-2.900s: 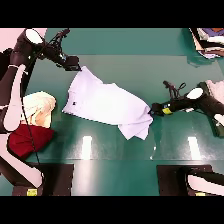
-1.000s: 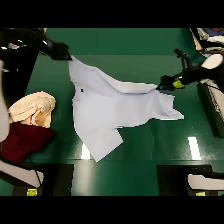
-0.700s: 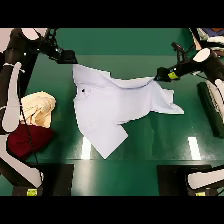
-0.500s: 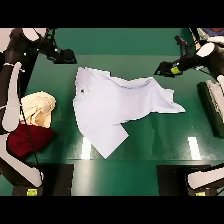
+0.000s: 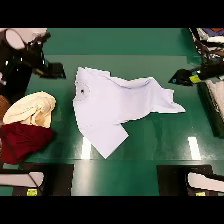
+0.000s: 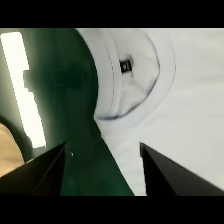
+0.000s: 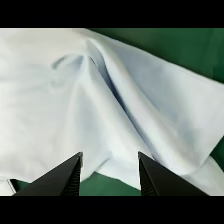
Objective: Fold the shirts.
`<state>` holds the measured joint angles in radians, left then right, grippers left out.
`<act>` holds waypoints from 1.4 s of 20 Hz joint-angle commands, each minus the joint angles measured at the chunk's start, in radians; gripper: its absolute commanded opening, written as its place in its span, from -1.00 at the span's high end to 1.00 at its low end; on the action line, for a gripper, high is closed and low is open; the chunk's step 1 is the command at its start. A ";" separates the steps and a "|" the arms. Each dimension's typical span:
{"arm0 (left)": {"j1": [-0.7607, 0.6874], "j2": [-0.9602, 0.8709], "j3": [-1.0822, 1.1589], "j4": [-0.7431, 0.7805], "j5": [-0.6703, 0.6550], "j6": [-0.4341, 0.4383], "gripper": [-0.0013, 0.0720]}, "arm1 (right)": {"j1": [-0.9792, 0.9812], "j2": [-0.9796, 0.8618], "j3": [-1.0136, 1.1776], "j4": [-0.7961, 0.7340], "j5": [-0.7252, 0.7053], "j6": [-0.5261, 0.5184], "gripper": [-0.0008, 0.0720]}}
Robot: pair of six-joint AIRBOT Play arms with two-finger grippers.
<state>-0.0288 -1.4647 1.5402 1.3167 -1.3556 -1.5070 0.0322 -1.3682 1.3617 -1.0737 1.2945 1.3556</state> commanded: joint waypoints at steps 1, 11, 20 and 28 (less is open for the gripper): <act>-0.041 0.217 -0.388 -0.004 0.100 -0.064 -0.51 | -0.054 0.132 -0.158 0.002 -0.031 -0.014 -0.14; -0.127 0.401 -0.966 -0.402 0.362 0.000 -0.51 | -0.109 0.278 -0.262 0.010 -0.064 -0.014 -0.14; -0.206 0.397 -0.986 -0.455 0.562 0.015 0.89 | -0.133 0.278 -0.262 0.008 -0.025 -0.013 -0.14; -0.202 0.397 -0.840 -0.457 0.526 0.049 0.91 | -0.414 0.251 -0.517 0.026 0.016 -0.042 -0.60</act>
<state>-0.2295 -1.0687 0.6544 0.8623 -0.8284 -1.4689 -0.2932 -1.0985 0.9443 -1.0683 1.3174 1.3251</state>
